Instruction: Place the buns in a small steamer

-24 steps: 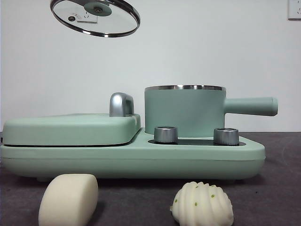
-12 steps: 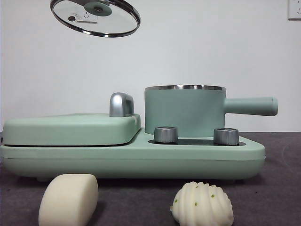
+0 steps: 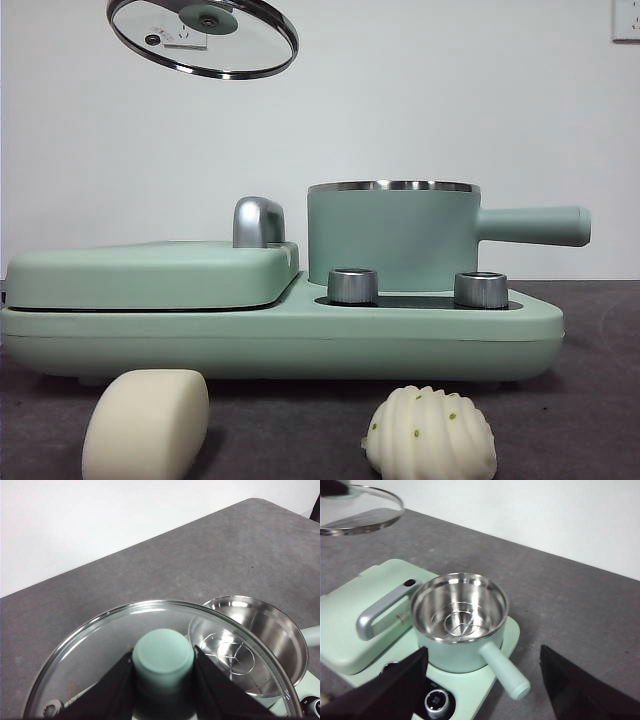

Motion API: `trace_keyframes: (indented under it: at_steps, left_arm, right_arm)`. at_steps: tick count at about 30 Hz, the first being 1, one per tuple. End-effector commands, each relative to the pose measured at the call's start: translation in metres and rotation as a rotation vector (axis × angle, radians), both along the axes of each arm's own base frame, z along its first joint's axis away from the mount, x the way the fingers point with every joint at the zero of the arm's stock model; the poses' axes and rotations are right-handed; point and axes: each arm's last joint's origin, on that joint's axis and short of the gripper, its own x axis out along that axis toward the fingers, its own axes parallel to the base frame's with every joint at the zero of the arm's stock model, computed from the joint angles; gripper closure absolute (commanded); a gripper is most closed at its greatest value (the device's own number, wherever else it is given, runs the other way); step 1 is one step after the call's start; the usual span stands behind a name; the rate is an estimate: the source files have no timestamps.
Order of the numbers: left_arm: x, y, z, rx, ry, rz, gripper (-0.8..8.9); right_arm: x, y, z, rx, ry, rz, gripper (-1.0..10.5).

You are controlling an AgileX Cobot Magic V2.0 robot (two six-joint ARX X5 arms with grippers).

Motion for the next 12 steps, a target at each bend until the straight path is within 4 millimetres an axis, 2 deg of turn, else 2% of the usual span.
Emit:
trace_keyframes:
  at_steps: [1, 5, 12]
  left_arm:
    - [0.0, -0.002, 0.011, -0.022, -0.05, -0.014, 7.99]
    - [-0.001, -0.002, 0.011, -0.028, -0.045, -0.018, 7.99]
    - [-0.005, 0.0, 0.011, -0.041, -0.003, -0.019, 7.98]
  right_arm:
    - [0.0, 0.001, 0.001, 0.004, 0.004, 0.008, 5.9]
    - [0.002, 0.002, 0.0, 0.006, 0.017, 0.025, 5.9]
    - [0.012, 0.014, -0.008, -0.037, 0.085, 0.199, 5.9]
